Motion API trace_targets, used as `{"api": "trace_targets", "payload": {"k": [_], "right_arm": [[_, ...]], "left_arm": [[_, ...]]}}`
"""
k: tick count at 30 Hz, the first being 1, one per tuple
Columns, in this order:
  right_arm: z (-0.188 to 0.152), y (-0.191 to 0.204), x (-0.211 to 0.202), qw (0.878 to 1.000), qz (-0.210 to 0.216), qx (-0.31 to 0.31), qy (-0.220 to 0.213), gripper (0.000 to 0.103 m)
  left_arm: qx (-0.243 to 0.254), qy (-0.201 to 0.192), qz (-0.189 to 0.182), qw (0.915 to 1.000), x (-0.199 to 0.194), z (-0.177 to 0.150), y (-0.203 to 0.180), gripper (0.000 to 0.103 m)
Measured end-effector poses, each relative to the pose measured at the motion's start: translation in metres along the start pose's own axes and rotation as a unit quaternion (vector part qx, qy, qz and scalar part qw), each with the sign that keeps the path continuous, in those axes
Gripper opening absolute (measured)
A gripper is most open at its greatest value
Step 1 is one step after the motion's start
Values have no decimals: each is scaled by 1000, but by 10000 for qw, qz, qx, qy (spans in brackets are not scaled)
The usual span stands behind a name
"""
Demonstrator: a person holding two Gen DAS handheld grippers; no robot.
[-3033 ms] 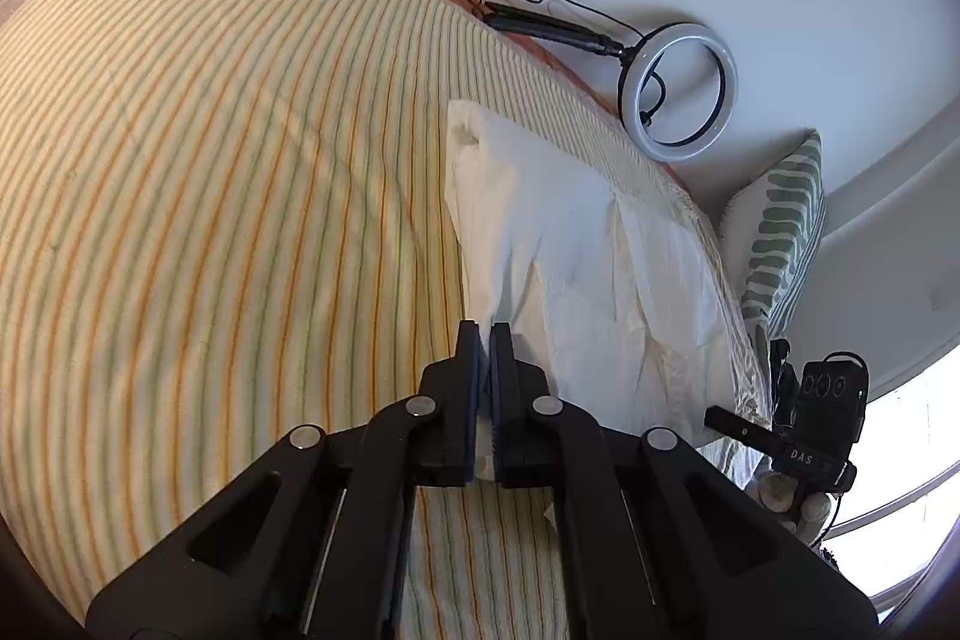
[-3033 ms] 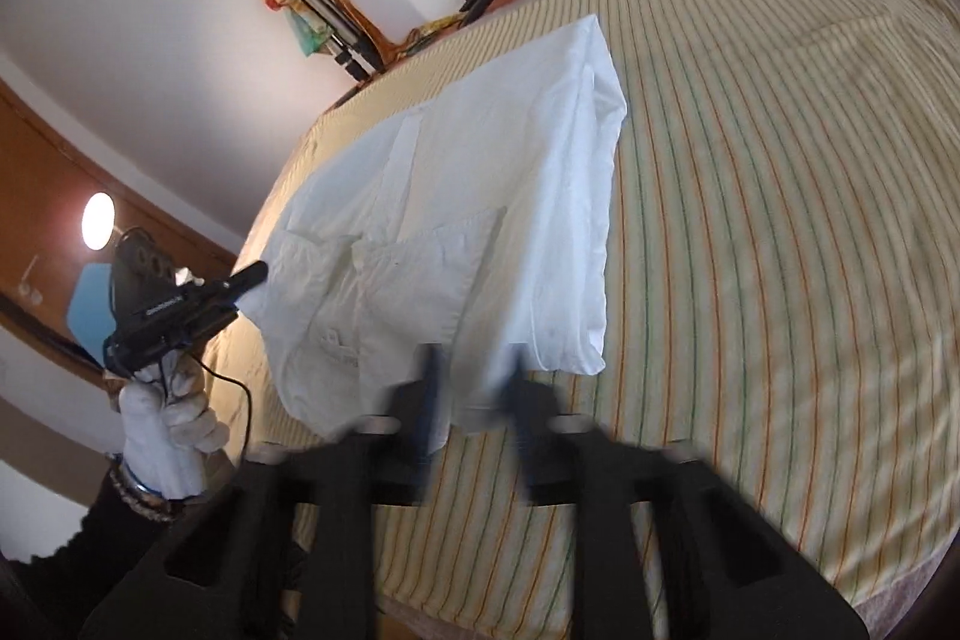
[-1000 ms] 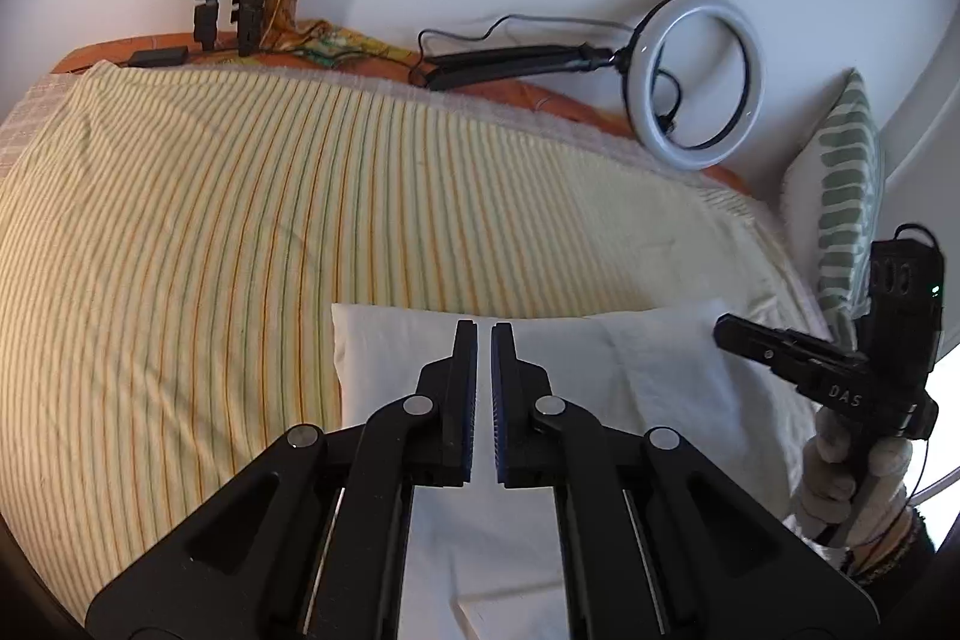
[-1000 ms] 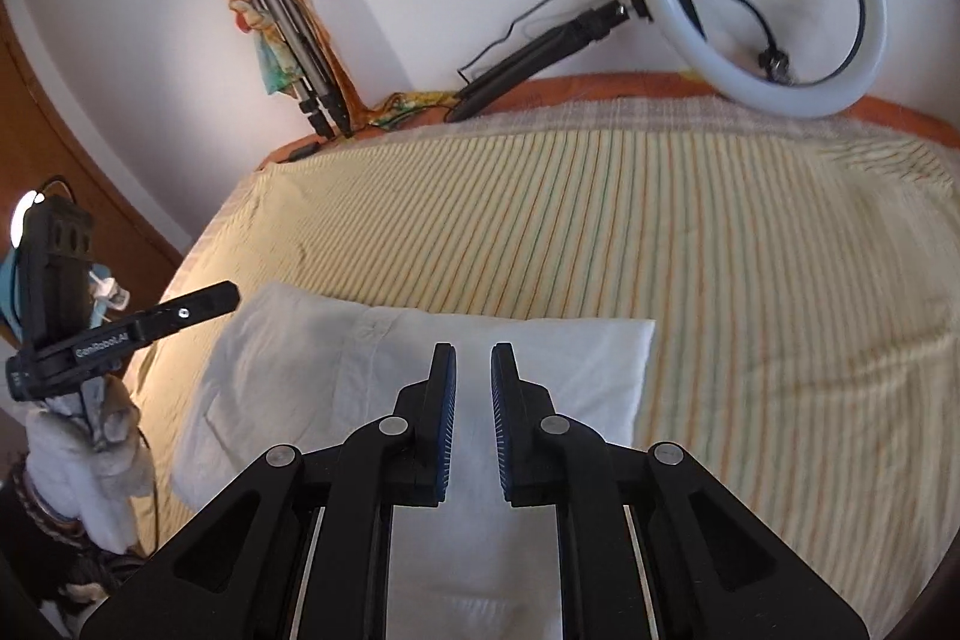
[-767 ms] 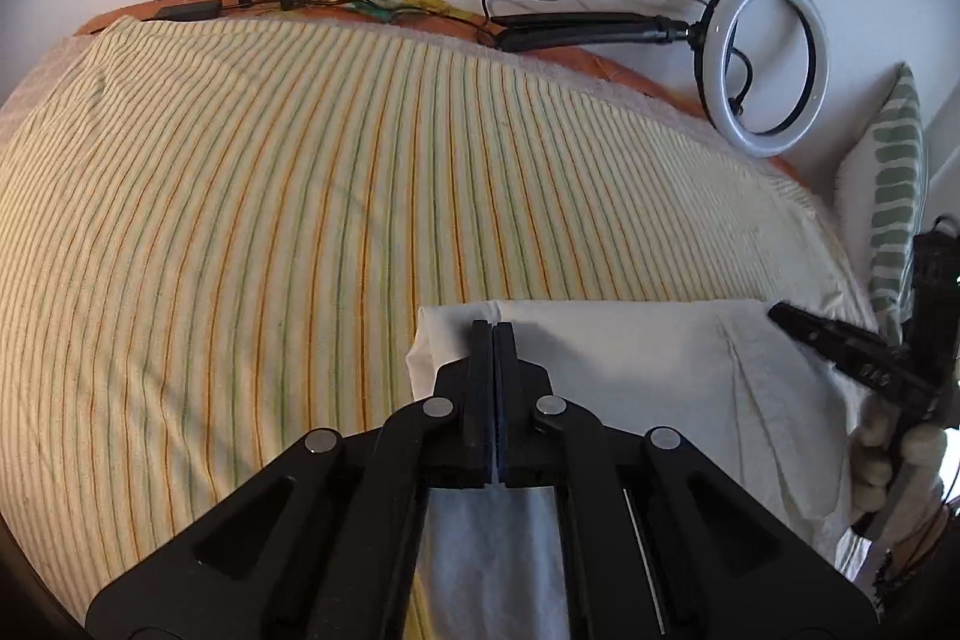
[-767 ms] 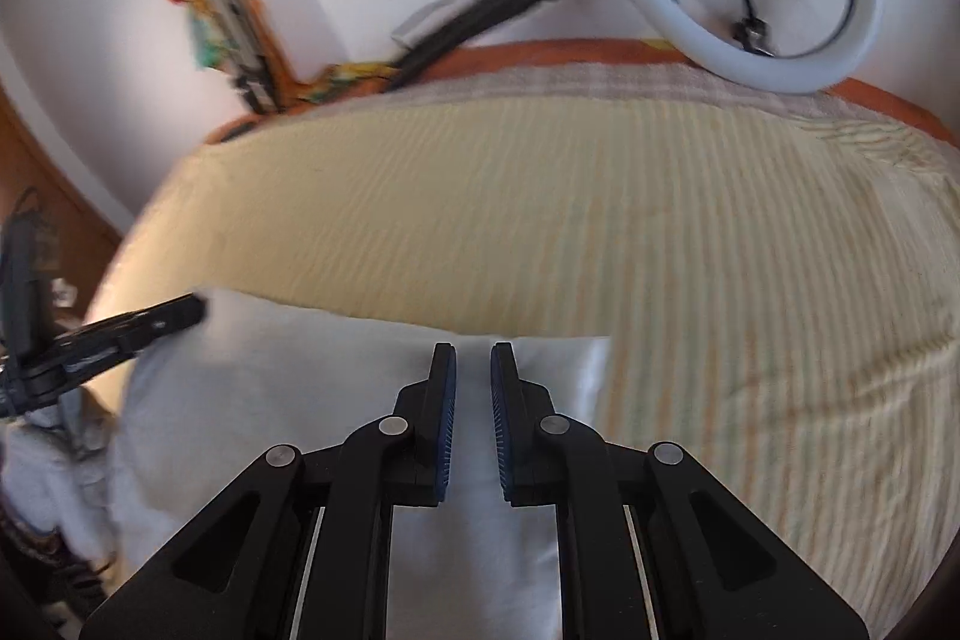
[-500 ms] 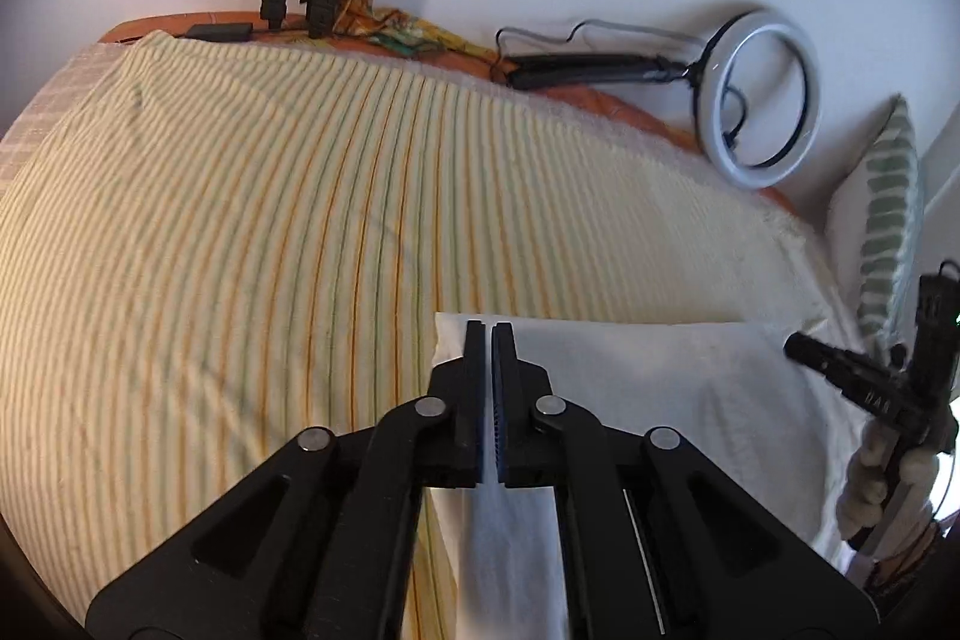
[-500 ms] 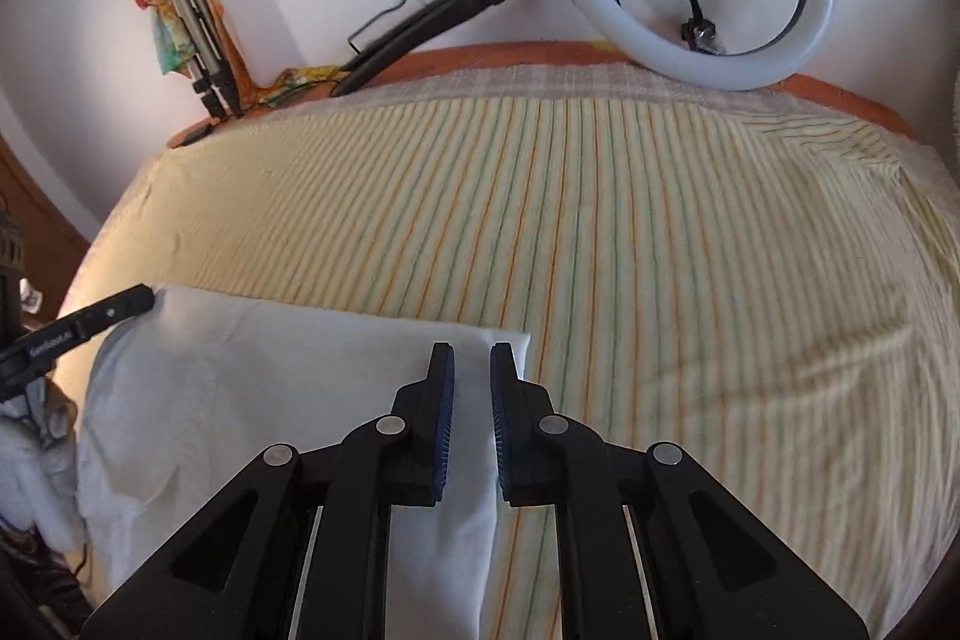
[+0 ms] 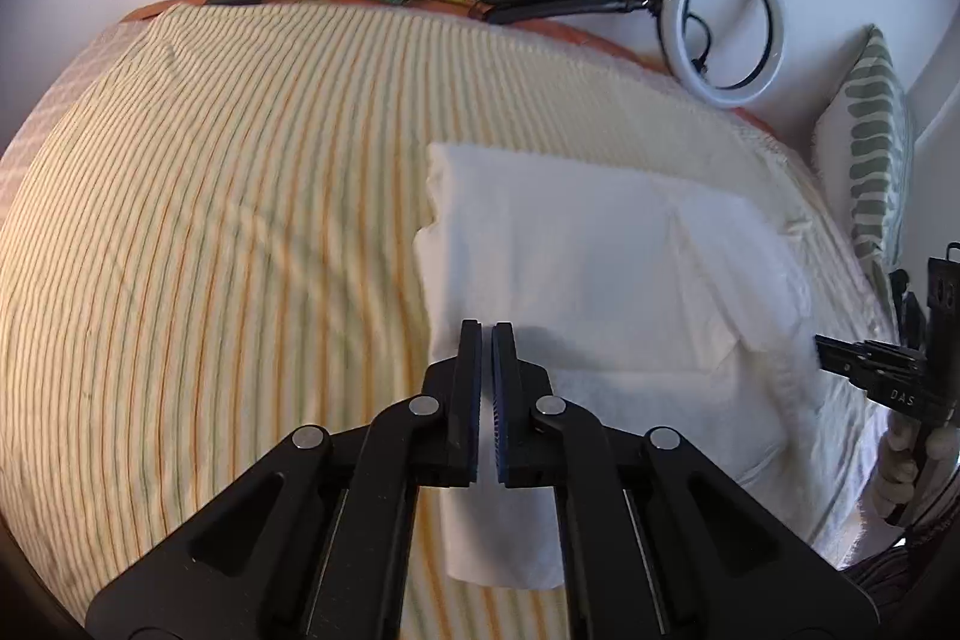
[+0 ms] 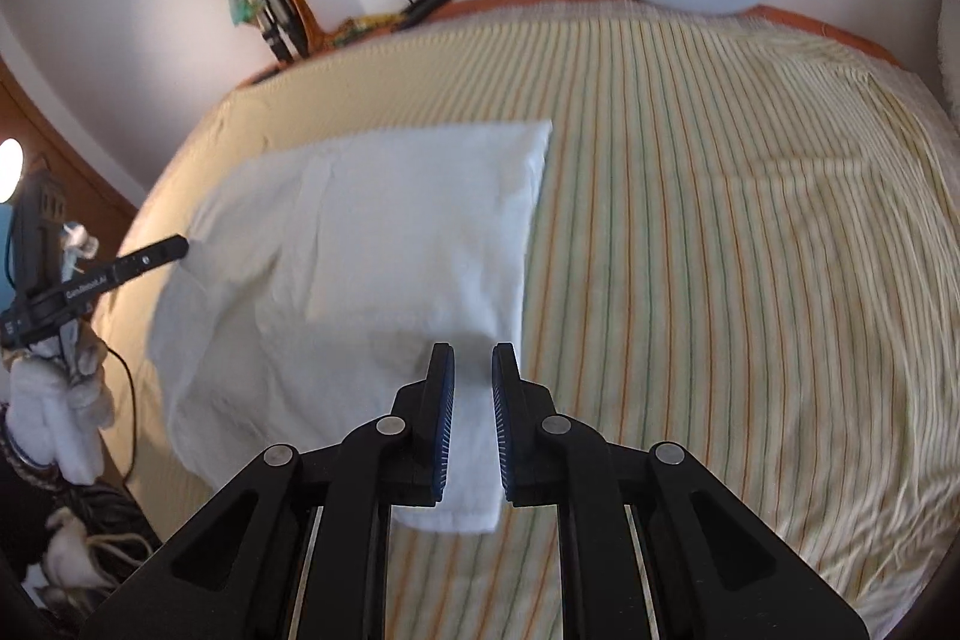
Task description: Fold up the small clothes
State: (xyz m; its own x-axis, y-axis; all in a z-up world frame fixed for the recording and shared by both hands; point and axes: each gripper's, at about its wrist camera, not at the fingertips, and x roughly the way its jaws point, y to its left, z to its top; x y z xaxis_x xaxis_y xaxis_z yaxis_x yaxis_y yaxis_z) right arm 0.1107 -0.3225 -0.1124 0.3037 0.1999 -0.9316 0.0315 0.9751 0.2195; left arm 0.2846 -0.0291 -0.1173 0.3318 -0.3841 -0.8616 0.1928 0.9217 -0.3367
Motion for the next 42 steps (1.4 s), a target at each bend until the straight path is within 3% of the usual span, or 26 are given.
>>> {"api": "trace_targets", "payload": {"k": [2, 9, 11, 13, 18, 20, 21, 22, 24, 26, 29, 34, 37, 42], "right_arm": [[-10, -1, 10, 9996, -186, -22, 213, 11], [-18, -3, -13, 9998, -153, -110, -21, 12], [-18, -8, -22, 9997, -101, -29, -220, 22], [-16, -13, -34, 9983, -151, 78, -560, 50], [-9, -25, -48, 9949, 163, 322, -945, 51], [-3, -29, -41, 9948, 244, 380, -911, 51], [0, -31, -37, 9949, 272, 411, -879, 51], [2, -31, -33, 9950, 317, 435, -844, 51], [7, -31, -25, 9947, 453, 519, -770, 51], [9, -33, -16, 9935, 710, 621, -636, 51], [11, -37, -2, 9926, 827, 749, -472, 51], [12, -44, 9, 9863, 1245, 1026, -360, 51], [12, -49, 15, 9829, 1405, 1151, -315, 51], [13, -53, 24, 9777, 1691, 1230, -193, 51]], "left_arm": [[52, 33, 129, 9999, 5, -8, 2, 2], [275, -117, 633, 9975, -9, -20, -4, 3], [322, -191, 863, 9956, -15, -21, -4, 3], [395, -393, 1088, 9925, -26, -20, -6, 3], [475, -781, 974, 9910, -50, -13, -9, 3], [486, -831, 956, 9908, -53, -11, -10, 11], [498, -845, 941, 9907, -54, -10, -10, 22], [490, -858, 897, 9911, -54, -10, -10, 34], [378, -858, 678, 9933, -55, -8, -9, 44], [117, -611, 171, 9979, -48, -4, -4, 56], [-623, -214, -463, 9968, -32, -1, 16, 56], [-1359, 187, -1193, 9833, -12, 0, 37, 56], [-1525, 327, -1309, 9790, -1, 0, 42, 55], [-1847, 483, -1634, 9679, 15, -2, 50, 42]]}}
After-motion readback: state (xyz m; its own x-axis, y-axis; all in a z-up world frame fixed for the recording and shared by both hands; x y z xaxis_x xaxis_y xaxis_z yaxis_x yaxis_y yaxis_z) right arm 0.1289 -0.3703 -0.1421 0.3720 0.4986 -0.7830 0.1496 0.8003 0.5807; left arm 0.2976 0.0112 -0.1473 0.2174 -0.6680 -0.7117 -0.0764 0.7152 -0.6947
